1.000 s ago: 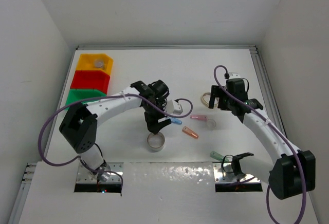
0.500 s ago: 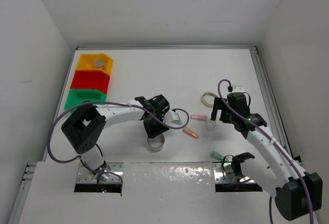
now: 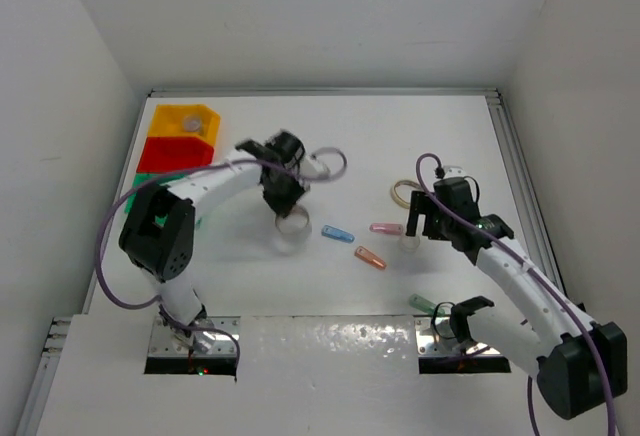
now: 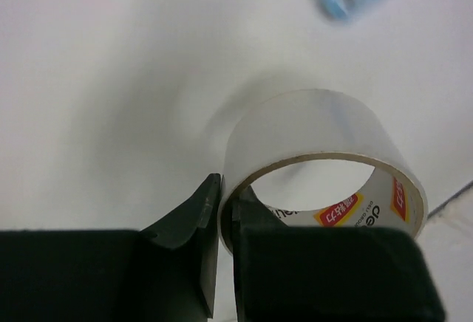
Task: Sort the stationery into containers
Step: Pick up the stationery from the center of the board, then move the storage box to the center of the board.
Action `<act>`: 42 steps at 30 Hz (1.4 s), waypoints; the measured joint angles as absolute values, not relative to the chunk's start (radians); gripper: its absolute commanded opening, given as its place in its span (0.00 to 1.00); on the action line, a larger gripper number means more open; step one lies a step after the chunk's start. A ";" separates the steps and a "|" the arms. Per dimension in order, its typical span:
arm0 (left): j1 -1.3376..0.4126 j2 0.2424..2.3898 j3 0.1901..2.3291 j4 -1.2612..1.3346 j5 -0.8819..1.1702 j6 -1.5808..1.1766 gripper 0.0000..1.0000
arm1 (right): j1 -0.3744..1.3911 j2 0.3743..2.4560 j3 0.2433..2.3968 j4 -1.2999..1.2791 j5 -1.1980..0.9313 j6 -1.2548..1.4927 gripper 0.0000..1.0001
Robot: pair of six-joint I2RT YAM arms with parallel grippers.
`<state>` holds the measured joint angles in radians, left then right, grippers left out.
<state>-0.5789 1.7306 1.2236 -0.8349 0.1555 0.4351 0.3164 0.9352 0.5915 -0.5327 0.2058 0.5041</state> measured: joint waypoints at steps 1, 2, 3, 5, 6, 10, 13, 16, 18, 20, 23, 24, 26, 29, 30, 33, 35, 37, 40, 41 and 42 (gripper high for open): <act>-0.524 1.739 1.311 -0.866 0.177 0.425 0.00 | 0.325 0.950 0.605 -0.532 0.206 0.501 0.88; -0.450 1.748 1.420 -0.889 0.194 0.413 0.00 | 0.336 0.970 0.622 -0.527 0.207 0.496 0.88; -0.370 1.757 1.531 -0.899 0.204 0.401 0.00 | 0.345 0.994 0.638 -0.515 0.208 0.490 0.88; -0.212 1.780 1.733 -0.902 0.202 0.377 0.00 | 0.361 1.059 0.670 -0.468 0.201 0.478 0.88; -0.121 1.794 1.829 -0.899 0.203 0.363 0.00 | 0.365 1.087 0.682 -0.451 0.196 0.474 0.88; 0.200 1.862 2.037 -0.927 0.181 0.317 0.00 | 0.371 1.281 0.806 -0.399 0.147 0.454 0.89; 0.346 1.928 2.036 -0.969 0.149 0.288 0.00 | 0.376 1.404 0.917 -0.365 0.117 0.437 0.89; 0.382 1.998 1.999 -0.995 0.112 0.278 0.00 | 0.377 1.468 0.986 -0.337 0.089 0.421 0.89; 0.377 2.033 1.954 -1.000 0.099 0.278 0.00 | 0.378 1.483 0.999 -0.326 0.076 0.416 0.89; 0.367 2.055 1.914 -1.000 0.092 0.278 0.00 | 0.378 1.488 0.997 -0.326 0.068 0.415 0.89; 0.351 2.076 1.889 -0.995 0.085 0.278 0.00 | 0.378 1.488 0.989 -0.324 0.064 0.415 0.89; 0.345 2.080 1.887 -0.990 0.084 0.278 0.00 | 0.378 1.488 0.984 -0.324 0.063 0.416 0.89; 0.333 2.082 1.876 -0.960 0.076 0.278 0.00 | 0.378 1.488 0.968 -0.326 0.064 0.416 0.89; 0.321 2.082 1.863 -0.920 0.070 0.278 0.00 | 0.378 1.487 0.952 -0.342 0.067 0.419 0.89; 0.320 2.082 1.856 -0.908 0.066 0.278 0.00 | 0.378 1.485 0.949 -0.346 0.069 0.419 0.90; 0.318 2.083 1.836 -0.868 0.054 0.276 0.00 | 0.378 1.472 0.941 -0.352 0.076 0.419 0.89; 0.320 2.087 1.822 -0.847 0.043 0.273 0.00 | 0.378 1.460 0.939 -0.354 0.081 0.421 0.89; 0.322 2.098 1.819 -0.834 0.036 0.270 0.01 | 0.378 1.446 0.939 -0.354 0.088 0.423 0.90; 0.323 2.100 1.818 -0.815 0.032 0.265 0.21 | 0.379 1.434 0.939 -0.356 0.102 0.423 0.90; 0.323 2.100 1.815 -0.807 0.029 0.264 0.30 | 0.380 1.432 0.939 -0.358 0.105 0.423 0.90; 0.323 2.100 1.807 -0.800 0.027 0.263 0.34 | 0.381 1.430 0.939 -0.361 0.107 0.423 0.90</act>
